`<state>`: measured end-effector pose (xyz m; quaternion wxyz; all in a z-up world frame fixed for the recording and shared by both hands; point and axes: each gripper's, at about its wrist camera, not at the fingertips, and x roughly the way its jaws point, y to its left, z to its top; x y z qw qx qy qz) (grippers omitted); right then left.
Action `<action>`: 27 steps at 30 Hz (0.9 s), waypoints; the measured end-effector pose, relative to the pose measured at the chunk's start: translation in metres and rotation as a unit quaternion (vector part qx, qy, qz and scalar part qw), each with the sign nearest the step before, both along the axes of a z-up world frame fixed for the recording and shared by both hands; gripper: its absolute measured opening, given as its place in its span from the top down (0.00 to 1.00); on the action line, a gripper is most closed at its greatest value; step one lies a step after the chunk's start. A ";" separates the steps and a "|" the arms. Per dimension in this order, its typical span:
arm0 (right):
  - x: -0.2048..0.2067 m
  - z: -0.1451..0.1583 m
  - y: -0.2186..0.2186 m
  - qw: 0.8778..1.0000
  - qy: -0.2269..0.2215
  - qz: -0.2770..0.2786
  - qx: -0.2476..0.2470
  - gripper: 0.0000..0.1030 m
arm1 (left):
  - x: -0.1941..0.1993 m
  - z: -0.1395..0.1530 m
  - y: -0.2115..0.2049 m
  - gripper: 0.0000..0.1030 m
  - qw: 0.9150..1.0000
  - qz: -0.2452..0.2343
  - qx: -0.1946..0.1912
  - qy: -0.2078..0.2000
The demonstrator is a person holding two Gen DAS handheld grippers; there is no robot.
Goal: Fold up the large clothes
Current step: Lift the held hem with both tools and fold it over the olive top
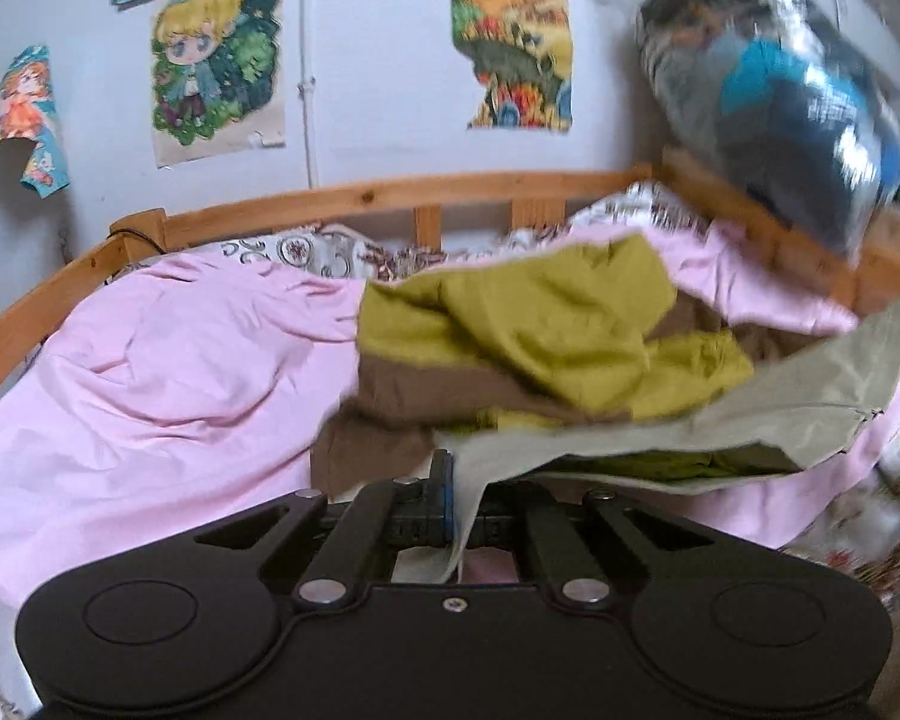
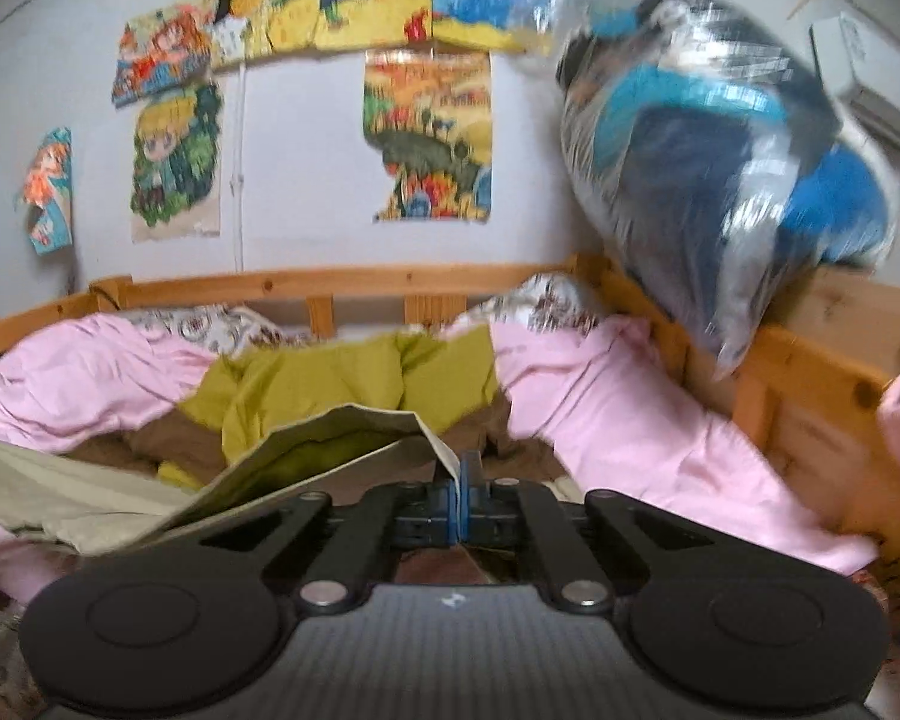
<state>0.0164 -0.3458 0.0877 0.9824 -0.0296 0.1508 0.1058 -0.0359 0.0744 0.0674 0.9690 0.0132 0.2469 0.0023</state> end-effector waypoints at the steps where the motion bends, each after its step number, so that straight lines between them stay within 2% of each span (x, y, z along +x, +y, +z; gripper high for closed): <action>1: -0.009 0.005 -0.001 1.000 -0.007 -0.001 0.000 0.98 | -0.006 0.007 0.003 1.00 1.000 0.000 -0.010 -0.002; 3: -0.029 0.018 -0.002 1.000 -0.023 -0.004 0.002 0.98 | -0.020 0.024 0.009 1.00 1.000 -0.002 -0.024 -0.009; 7: -0.056 0.045 0.002 0.998 -0.066 -0.008 -0.002 0.98 | -0.032 0.052 0.013 1.00 0.999 -0.003 -0.026 -0.031; 11: -0.039 0.069 0.014 0.994 -0.104 -0.003 -0.013 0.98 | -0.005 0.076 0.020 1.00 0.998 0.006 -0.037 -0.042; 15: 0.018 0.085 0.037 0.993 -0.117 0.003 -0.026 0.98 | 0.055 0.091 0.027 1.00 0.999 0.024 -0.031 -0.036; 20: 0.116 0.089 0.054 0.993 -0.101 0.000 -0.054 0.98 | 0.156 0.093 0.048 0.99 0.997 0.058 -0.049 0.011; 24: 0.197 0.074 0.071 0.993 -0.081 -0.006 -0.088 0.98 | 0.237 0.075 0.059 0.99 0.995 0.074 -0.046 0.040; 27: 0.249 0.049 0.079 0.991 -0.063 -0.011 -0.113 0.98 | 0.294 0.046 0.063 0.99 0.995 0.076 -0.036 0.054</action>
